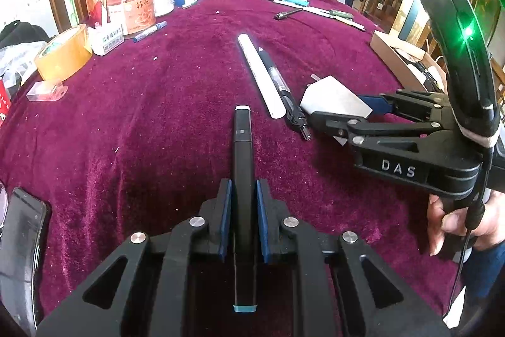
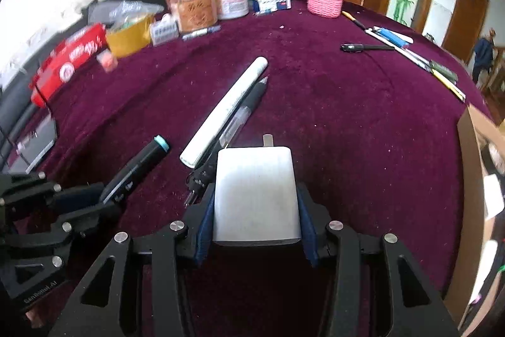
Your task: Organize rigid objects
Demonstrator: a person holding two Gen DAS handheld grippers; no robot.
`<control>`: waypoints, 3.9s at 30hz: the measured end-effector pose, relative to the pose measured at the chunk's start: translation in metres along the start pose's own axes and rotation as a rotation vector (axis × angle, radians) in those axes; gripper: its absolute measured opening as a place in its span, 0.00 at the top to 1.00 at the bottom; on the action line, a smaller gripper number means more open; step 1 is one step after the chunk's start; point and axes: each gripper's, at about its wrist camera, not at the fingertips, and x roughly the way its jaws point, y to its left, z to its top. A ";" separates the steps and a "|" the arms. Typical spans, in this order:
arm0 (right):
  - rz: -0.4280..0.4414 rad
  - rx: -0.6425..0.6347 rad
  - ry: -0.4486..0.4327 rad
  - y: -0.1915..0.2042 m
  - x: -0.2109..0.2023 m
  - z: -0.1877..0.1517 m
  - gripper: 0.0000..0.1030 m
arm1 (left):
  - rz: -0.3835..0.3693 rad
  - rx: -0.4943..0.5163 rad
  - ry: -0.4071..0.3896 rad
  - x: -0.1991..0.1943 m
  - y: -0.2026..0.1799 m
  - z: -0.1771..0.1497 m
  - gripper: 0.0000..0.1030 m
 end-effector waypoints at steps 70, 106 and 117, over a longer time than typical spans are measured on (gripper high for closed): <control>0.150 0.045 -0.238 0.013 -0.059 -0.022 0.60 | 0.213 0.042 -0.217 -0.034 -0.015 -0.012 0.88; 0.129 0.171 -0.268 -0.002 -0.085 -0.059 0.60 | 0.243 0.044 -0.242 -0.041 -0.018 -0.014 0.88; 0.137 0.184 -0.276 -0.004 -0.089 -0.062 0.60 | 0.255 0.047 -0.242 -0.039 -0.018 -0.013 0.88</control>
